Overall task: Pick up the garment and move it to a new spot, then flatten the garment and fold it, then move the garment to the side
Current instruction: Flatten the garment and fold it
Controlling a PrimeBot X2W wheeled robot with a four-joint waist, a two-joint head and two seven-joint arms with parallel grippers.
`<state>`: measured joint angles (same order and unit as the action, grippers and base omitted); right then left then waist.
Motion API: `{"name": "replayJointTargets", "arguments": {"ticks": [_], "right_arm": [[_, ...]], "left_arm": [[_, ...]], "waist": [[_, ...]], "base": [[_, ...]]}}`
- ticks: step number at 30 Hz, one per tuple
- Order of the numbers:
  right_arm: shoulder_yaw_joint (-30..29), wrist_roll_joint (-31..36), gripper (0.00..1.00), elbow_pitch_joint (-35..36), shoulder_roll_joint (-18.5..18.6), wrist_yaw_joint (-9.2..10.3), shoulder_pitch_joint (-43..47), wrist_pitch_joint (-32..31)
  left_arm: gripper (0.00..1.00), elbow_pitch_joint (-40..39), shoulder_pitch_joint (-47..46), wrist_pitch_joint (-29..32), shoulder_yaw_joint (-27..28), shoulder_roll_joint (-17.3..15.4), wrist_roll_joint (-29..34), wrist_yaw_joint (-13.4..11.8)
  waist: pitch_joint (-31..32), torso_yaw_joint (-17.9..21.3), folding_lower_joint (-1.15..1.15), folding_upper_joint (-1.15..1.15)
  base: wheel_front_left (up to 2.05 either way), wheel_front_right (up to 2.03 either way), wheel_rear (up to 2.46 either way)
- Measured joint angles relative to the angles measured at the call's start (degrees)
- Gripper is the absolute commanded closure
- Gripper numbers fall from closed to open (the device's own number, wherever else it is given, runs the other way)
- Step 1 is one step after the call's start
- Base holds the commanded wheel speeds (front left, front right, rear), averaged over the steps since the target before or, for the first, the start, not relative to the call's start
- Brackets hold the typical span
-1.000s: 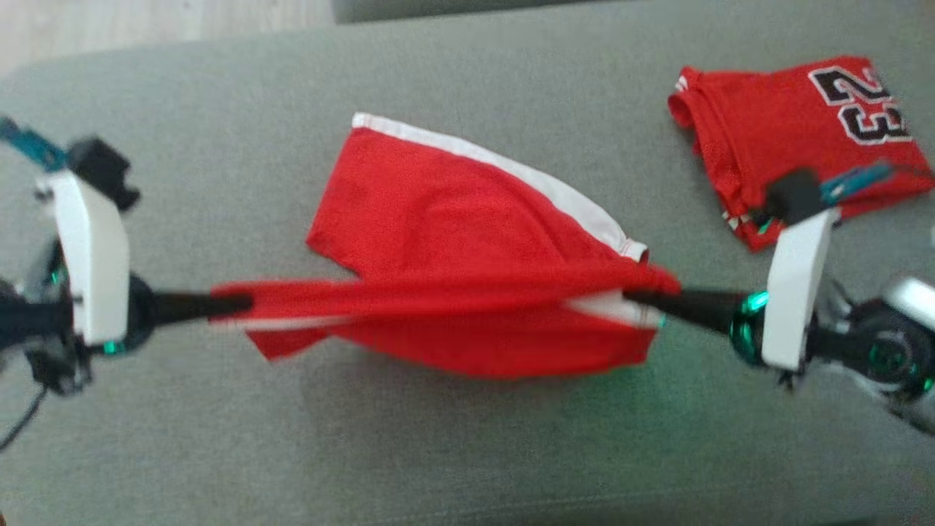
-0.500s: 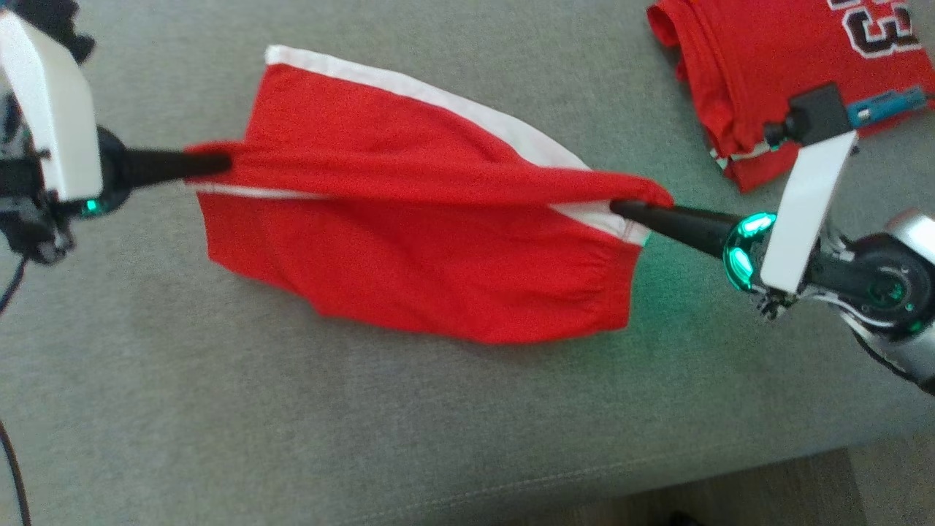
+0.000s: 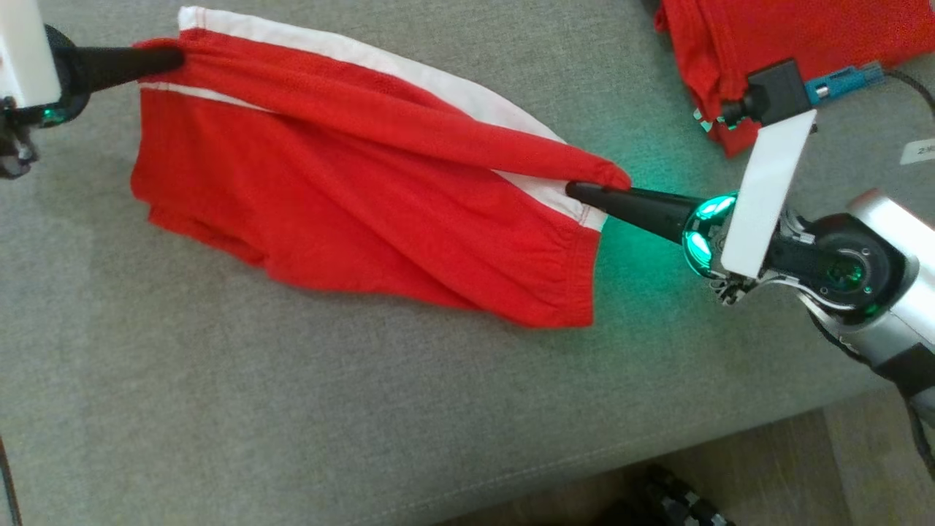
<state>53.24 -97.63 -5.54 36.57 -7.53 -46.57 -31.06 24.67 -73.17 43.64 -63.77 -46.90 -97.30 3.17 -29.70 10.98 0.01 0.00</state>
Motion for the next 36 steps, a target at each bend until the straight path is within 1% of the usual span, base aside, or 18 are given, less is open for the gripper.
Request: {"name": "replayJointTargets", "arguments": {"ticks": [4,6,8,9,10,11,12,15,19,22,25,27,32,36], "right_arm": [[-1.6,1.0,1.0,-0.2,-0.5,0.0,0.0,-0.3],[-2.1,1.1,1.0,-0.3,-1.1,0.0,0.0,-0.5],[-2.4,1.5,1.0,-0.5,-1.8,0.0,0.0,-0.5],[-2.5,1.7,1.0,-0.7,-2.0,0.0,0.0,-0.6],[-2.6,2.0,0.77,-0.9,-2.1,0.0,0.0,-0.7],[-2.8,2.0,0.25,-1.2,-2.3,0.0,0.0,-0.7],[-3.0,2.0,0.0,-1.6,-2.5,0.0,0.0,-1.2],[-3.0,2.7,0.0,-2.6,-3.1,0.0,0.0,-1.8],[-3.4,3.1,0.0,-3.6,-3.6,0.0,0.1,-1.8],[-4.7,3.5,0.0,-4.1,-3.7,0.0,0.3,-0.3],[-7.0,3.5,0.0,-4.4,-3.6,0.0,0.7,1.9],[-7.5,3.4,0.0,-4.4,-3.6,0.0,1.1,2.0],[-9.7,3.0,0.0,-3.7,-2.7,0.0,6.3,3.8],[-11.6,2.8,0.0,-2.5,-1.3,0.0,8.3,5.1]], "left_arm": [[1.0,2.3,0.0,-0.9,0.5,2.0,0.0,1.4],[1.0,3.2,-0.3,-0.9,0.7,2.4,0.5,1.9],[1.0,3.9,-0.8,-1.3,0.8,2.6,0.9,2.0],[0.78,4.4,-1.2,-1.6,0.8,2.7,1.2,2.0],[0.35,4.9,-1.4,-2.0,0.9,3.0,1.5,2.4],[0.0,5.3,-1.4,-2.2,1.0,3.3,1.5,2.5],[0.0,5.7,-1.4,-2.5,1.0,3.6,1.6,2.6],[0.0,6.5,-1.3,-2.4,0.9,4.3,1.8,3.0],[0.0,7.1,-1.1,-2.3,0.6,4.4,2.1,3.4],[0.0,7.2,-1.1,-2.4,-0.3,4.4,3.5,3.6],[0.0,7.1,-1.0,-2.4,-1.8,4.0,6.3,3.9],[0.0,7.0,-0.8,-2.4,-2.7,3.8,7.1,3.9],[0.0,6.6,1.7,-2.5,-6.0,3.0,11.4,3.9],[0.0,7.2,2.4,-3.1,-7.7,2.7,14.2,3.9]], "waist": [[-1.0,0.4,0.0,0.0],[-1.1,0.4,0.0,0.0],[-1.2,0.4,0.0,0.0],[-1.2,0.4,0.0,0.0],[-1.2,0.3,0.0,0.0],[-1.2,0.3,0.0,0.0],[-1.1,0.2,0.0,0.0],[-0.8,0.0,0.0,0.0],[0.1,-0.3,0.0,0.0],[1.2,-0.5,-0.01,0.0],[2.6,-0.6,-0.01,0.0],[3.1,-0.6,-0.01,0.0],[4.4,-0.4,-0.01,0.0],[4.3,0.4,-0.01,0.0]], "base": [[0.0,0.0,0.0],[0.0,0.0,0.0],[0.0,0.0,0.0],[0.0,0.0,0.0],[0.0,0.0,0.0],[0.0,0.0,0.0],[0.0,0.0,0.0],[0.0,0.0,0.0],[0.0,0.0,0.0],[0.0,0.0,0.0],[0.0,0.0,0.0],[0.0,0.0,0.0],[0.0,0.0,0.0],[0.0,0.0,0.0]]}}
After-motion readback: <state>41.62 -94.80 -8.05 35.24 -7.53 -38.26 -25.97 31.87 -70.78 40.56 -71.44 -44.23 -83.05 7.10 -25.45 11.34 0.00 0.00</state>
